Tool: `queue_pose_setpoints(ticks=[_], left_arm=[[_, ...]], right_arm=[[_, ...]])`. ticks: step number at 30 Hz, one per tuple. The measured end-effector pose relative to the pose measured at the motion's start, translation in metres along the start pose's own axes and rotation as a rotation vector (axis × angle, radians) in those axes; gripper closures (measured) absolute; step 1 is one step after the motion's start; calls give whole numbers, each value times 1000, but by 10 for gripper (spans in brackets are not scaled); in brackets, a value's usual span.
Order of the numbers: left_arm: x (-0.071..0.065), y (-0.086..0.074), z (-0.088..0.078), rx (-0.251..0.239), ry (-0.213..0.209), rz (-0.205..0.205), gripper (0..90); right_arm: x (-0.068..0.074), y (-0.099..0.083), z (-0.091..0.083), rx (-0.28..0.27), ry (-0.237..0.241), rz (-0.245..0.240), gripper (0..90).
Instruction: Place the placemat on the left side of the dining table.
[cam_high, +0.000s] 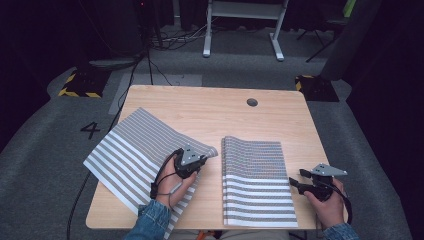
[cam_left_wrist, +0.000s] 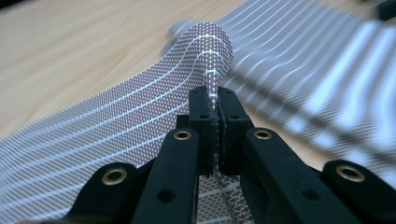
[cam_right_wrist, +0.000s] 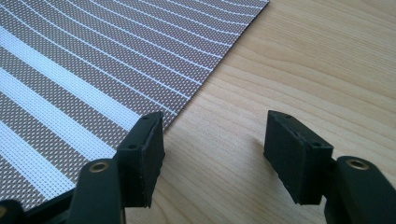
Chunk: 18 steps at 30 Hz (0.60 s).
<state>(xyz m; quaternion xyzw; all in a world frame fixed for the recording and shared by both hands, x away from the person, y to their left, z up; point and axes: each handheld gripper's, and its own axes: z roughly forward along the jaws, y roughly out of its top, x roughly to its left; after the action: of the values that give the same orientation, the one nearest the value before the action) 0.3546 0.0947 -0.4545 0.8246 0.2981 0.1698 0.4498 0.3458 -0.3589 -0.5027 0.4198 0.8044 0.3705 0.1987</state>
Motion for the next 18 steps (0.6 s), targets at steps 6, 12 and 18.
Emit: queue_pose_setpoints(ticks=[6, 12, 18], left_arm=[[-29, 10, -16, -47, -116, 107, 868], [-47, 7, -21, -37, -258, 166, 867], [-44, -5, -24, -97, -387, -20, 663]], right_arm=[[0, 0, 0, 0, 0, -1, 379], [0, 0, 0, 0, 0, 1, 379], [0, 0, 0, 0, 0, 0, 379]])
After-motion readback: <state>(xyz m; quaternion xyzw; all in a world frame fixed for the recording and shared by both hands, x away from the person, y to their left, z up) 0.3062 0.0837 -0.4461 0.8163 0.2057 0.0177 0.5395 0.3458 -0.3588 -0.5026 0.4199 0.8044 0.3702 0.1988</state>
